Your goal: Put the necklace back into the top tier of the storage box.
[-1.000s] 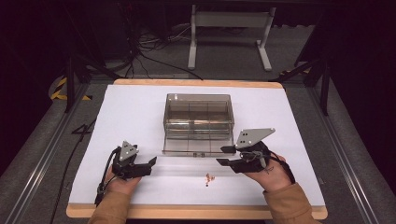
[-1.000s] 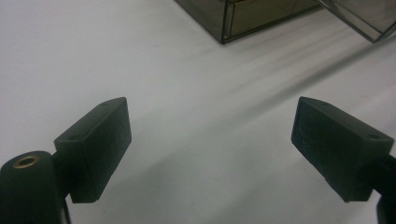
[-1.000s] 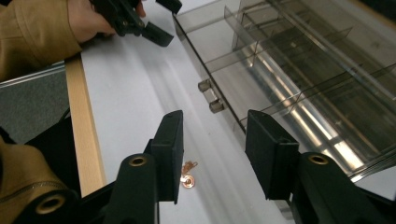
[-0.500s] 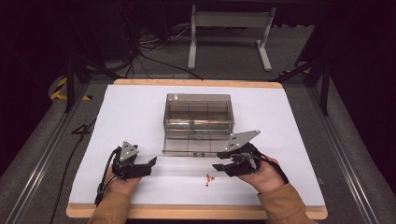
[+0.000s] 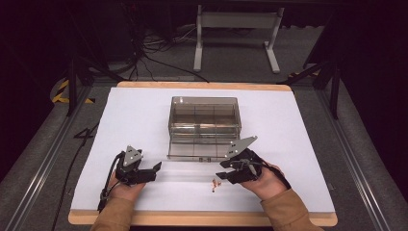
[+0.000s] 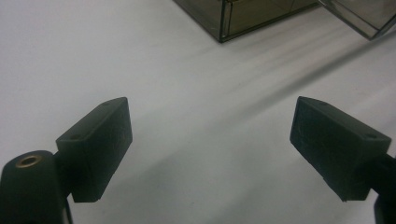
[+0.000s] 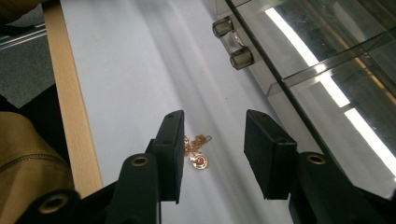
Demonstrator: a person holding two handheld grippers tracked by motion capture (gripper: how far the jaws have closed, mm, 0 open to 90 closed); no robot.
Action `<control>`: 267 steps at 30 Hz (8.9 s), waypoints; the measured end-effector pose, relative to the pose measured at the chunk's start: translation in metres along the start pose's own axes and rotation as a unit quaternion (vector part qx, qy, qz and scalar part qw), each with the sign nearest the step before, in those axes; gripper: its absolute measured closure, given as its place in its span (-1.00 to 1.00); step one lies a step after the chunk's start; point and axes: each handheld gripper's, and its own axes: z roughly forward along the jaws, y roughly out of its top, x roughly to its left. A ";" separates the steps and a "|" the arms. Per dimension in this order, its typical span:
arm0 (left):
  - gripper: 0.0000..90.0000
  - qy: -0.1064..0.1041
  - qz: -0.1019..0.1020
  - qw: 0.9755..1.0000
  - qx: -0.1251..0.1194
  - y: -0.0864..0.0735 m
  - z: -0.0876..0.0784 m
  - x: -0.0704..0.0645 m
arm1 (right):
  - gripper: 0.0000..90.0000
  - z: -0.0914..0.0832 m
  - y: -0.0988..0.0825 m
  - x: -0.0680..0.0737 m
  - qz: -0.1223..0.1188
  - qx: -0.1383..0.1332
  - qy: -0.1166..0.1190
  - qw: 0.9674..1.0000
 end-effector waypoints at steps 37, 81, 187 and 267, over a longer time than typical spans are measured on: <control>-0.70 -0.001 0.000 1.000 0.002 0.000 0.000 0.000 | 0.45 0.054 0.000 0.016 -0.041 0.102 -0.006 0.994; -0.71 -0.001 0.000 1.000 0.002 0.000 0.000 -0.001 | 0.94 0.022 0.018 0.028 -0.056 0.076 0.010 0.995; -0.71 -0.004 0.003 1.000 0.002 0.000 0.001 0.000 | 0.94 0.016 0.097 -0.044 0.031 0.049 -0.014 0.998; -0.70 -0.005 0.003 1.000 0.005 0.001 0.002 0.000 | 1.00 -0.016 0.059 -0.011 -0.043 0.034 0.013 0.998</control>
